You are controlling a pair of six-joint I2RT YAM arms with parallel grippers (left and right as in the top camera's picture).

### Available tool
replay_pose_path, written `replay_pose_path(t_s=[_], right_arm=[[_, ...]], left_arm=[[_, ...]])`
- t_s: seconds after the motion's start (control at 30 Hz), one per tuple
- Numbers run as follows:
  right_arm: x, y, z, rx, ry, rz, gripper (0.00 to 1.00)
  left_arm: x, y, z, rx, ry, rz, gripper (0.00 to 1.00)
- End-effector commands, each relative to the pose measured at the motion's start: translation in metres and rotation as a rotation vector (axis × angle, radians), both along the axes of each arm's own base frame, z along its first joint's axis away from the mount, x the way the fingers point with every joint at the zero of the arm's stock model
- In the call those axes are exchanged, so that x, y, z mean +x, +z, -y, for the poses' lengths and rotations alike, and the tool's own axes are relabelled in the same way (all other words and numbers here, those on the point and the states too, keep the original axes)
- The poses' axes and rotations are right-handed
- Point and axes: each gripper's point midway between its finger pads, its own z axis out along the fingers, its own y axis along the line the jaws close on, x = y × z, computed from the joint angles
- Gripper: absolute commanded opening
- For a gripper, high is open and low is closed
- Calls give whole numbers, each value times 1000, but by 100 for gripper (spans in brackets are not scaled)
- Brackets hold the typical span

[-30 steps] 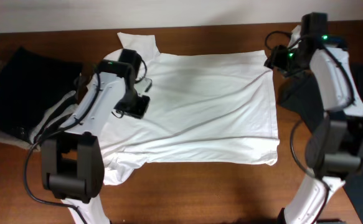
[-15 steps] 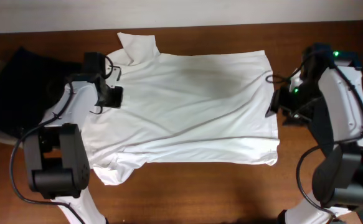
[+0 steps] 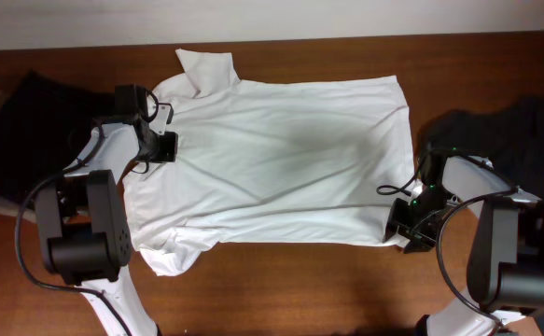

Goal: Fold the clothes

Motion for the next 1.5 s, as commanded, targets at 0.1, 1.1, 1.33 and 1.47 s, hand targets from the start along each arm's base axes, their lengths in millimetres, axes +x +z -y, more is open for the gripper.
replay_pose_path(t_s=[0.1, 1.1, 1.33, 1.47], right_arm=[[-26, -1, 15, -112, -1, -106, 4], [59, 81, 26, -172, -25, 407, 57], [125, 90, 32, -188, -51, 665, 59], [142, 70, 34, -189, -51, 668, 59]], left_arm=[[5, -8, 1, -16, -2, -7, 0], [-117, 75, 16, -171, 100, -585, 37], [-183, 10, 22, -176, 159, -774, 37], [-193, -10, 18, -143, 172, -774, 18]])
